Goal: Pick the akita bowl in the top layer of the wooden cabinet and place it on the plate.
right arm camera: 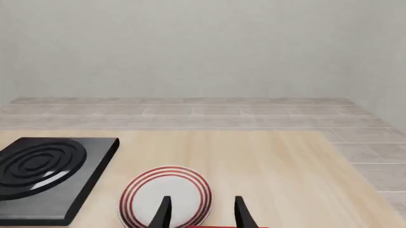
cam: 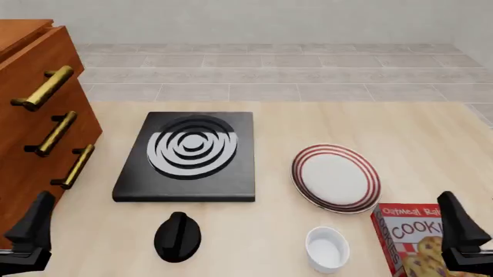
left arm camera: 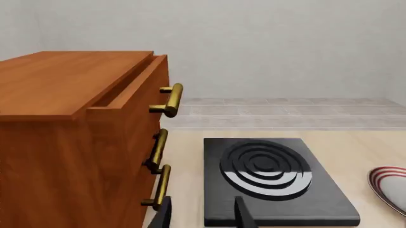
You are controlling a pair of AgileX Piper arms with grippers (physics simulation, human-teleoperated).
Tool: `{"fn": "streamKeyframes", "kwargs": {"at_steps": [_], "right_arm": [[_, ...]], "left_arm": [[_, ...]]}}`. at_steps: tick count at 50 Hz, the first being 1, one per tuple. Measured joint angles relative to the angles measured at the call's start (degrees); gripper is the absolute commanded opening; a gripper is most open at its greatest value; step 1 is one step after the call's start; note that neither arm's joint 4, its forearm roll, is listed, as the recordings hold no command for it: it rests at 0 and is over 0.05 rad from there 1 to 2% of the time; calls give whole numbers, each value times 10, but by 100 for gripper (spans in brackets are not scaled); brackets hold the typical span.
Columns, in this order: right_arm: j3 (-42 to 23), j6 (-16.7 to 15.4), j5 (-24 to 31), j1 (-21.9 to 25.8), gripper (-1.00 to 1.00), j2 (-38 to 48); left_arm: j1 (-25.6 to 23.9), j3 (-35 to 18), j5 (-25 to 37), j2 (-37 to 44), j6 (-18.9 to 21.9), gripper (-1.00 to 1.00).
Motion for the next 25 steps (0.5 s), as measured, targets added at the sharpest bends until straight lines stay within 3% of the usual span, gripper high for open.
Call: {"fn": "streamKeyframes", "kwargs": {"at_steps": [25], "right_arm": [[-13,-7,16,-1,100,3]], "left_arm": [[3,-5,0,1,0,100]]}}
